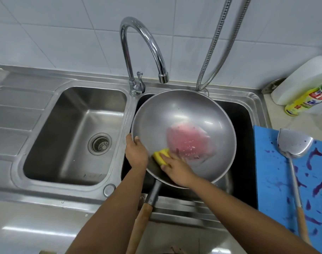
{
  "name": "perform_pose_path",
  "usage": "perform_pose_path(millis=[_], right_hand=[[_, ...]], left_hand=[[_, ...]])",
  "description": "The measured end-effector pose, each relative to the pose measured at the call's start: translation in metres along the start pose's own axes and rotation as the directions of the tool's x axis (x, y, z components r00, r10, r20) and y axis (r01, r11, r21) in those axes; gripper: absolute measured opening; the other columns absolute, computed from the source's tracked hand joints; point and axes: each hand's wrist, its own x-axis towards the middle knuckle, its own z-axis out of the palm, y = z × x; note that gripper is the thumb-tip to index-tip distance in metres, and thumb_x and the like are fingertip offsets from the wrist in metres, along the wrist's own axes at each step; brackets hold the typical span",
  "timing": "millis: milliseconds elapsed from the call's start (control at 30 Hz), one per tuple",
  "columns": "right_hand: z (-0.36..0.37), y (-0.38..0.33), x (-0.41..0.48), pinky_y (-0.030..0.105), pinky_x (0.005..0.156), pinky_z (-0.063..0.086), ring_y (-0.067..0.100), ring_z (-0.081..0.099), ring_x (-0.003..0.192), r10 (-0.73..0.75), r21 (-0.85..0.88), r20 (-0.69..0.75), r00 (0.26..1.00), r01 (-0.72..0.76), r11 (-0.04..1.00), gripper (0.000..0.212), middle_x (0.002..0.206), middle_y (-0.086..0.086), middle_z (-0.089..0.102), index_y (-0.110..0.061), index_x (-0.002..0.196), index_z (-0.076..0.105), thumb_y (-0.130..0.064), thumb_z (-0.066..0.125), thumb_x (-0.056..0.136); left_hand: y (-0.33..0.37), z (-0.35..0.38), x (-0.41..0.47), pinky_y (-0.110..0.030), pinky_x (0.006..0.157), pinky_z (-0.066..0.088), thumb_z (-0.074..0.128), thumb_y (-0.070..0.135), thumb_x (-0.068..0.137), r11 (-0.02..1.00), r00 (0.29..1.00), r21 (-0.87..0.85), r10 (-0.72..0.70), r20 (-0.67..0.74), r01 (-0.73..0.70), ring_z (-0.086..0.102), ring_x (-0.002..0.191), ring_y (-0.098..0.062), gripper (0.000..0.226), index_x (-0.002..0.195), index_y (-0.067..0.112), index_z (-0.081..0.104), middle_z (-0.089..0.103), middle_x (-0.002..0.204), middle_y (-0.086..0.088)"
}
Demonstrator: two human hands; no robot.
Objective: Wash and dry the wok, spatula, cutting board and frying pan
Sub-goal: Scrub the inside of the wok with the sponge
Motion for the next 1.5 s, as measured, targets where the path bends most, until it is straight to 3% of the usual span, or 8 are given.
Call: perform_pose_path(millis=[133, 267, 500, 733, 933, 1133, 1333, 1500], right_hand=[[-0.023, 0.03, 0.04, 0.053, 0.117, 0.011, 0.04, 0.008, 0.146, 0.038, -0.256, -0.114, 0.993, -0.066, 0.964, 0.061, 0.164, 0.0, -0.006, -0.039, 0.155, 0.007, -0.035, 0.038, 0.101], [-0.036, 0.038, 0.048, 0.056, 0.117, 0.007, 0.04, 0.006, 0.146, 0.183, -0.249, -0.263, 0.947, -0.25, 0.936, 0.066, 0.163, 0.002, -0.012, -0.035, 0.156, 0.004, -0.034, 0.039, 0.099], [-0.009, 0.01, 0.054, 0.041, 0.116, 0.02, 0.033, 0.019, 0.142, -0.24, -0.192, -0.13, 0.962, 0.213, 0.958, 0.065, 0.164, -0.003, -0.001, -0.038, 0.154, 0.015, -0.024, 0.046, 0.098], [-0.045, 0.016, 0.115, 0.056, 0.119, 0.014, 0.041, -0.001, 0.148, -0.042, -0.153, -0.315, 0.948, -0.007, 0.988, 0.066, 0.163, 0.005, -0.016, -0.032, 0.156, 0.002, -0.026, 0.039, 0.102], [-0.032, -0.016, 0.105, 0.05, 0.101, 0.043, 0.039, 0.027, 0.14, -0.563, -0.243, -0.183, 0.806, 0.518, 0.82, 0.069, 0.164, 0.005, -0.009, -0.032, 0.155, 0.006, -0.019, 0.046, 0.101], [-0.072, -0.036, 0.141, 0.052, 0.083, 0.053, 0.043, 0.035, 0.13, -0.196, -0.113, -0.54, 0.818, 0.161, 0.981, 0.083, 0.163, 0.012, -0.009, -0.033, 0.155, 0.005, -0.005, 0.053, 0.093], [-0.061, -0.041, 0.142, 0.048, 0.071, 0.054, 0.042, 0.039, 0.127, -0.573, -0.413, -0.357, 0.738, 0.425, 0.805, 0.091, 0.163, 0.01, 0.005, -0.035, 0.154, 0.017, 0.0, 0.062, 0.083], [-0.087, -0.033, 0.152, 0.049, 0.077, 0.054, 0.041, 0.039, 0.121, -0.167, -0.201, -0.612, 0.773, 0.052, 0.978, 0.088, 0.163, 0.012, 0.0, -0.034, 0.155, 0.011, 0.002, 0.053, 0.087]], left_hand=[[0.0, -0.001, 0.0, -0.025, 0.087, 0.037, 0.038, 0.021, 0.104, 0.999, 1.0, -0.021, -0.024, 0.018, 0.025, 0.056, 0.112, -0.03, 0.034, 0.135, 0.008, 0.046, 0.059, 0.124, -0.016], [0.002, -0.001, -0.001, -0.026, 0.081, 0.038, 0.038, 0.021, 0.105, 0.999, 0.999, -0.02, -0.039, 0.034, 0.04, 0.055, 0.097, -0.02, 0.029, 0.128, 0.009, 0.05, 0.058, 0.108, -0.004], [-0.002, 0.0, 0.002, -0.028, 0.081, 0.04, 0.04, 0.02, 0.103, 1.0, 0.999, 0.022, -0.022, 0.024, 0.021, 0.058, 0.104, -0.03, 0.027, 0.123, 0.007, 0.052, 0.063, 0.112, -0.016], [-0.003, 0.0, 0.004, -0.032, 0.076, 0.043, 0.038, 0.025, 0.104, 0.997, 0.997, 0.058, -0.048, 0.059, 0.045, 0.061, 0.092, -0.028, 0.031, 0.127, 0.008, 0.05, 0.064, 0.098, -0.01], [0.0, -0.001, 0.004, -0.027, 0.084, 0.039, 0.041, 0.02, 0.103, 0.997, 0.999, 0.082, -0.011, 0.053, 0.007, 0.058, 0.11, -0.026, 0.032, 0.132, 0.009, 0.049, 0.063, 0.118, -0.01], [0.007, -0.003, 0.001, -0.022, 0.072, 0.031, 0.038, 0.021, 0.104, 0.996, 0.998, 0.076, -0.043, 0.046, 0.039, 0.059, 0.098, -0.03, 0.032, 0.132, 0.007, 0.047, 0.062, 0.092, -0.005], [0.009, -0.004, 0.002, -0.022, 0.076, 0.029, 0.039, 0.02, 0.104, 0.996, 0.999, 0.088, -0.036, 0.034, 0.033, 0.056, 0.112, -0.035, 0.035, 0.136, 0.005, 0.046, 0.062, 0.121, -0.022], [0.008, -0.005, 0.001, -0.022, 0.08, 0.034, 0.039, 0.023, 0.104, 0.996, 0.996, 0.088, -0.034, 0.078, 0.027, 0.058, 0.111, -0.03, 0.034, 0.134, 0.009, 0.047, 0.064, 0.113, -0.01]])
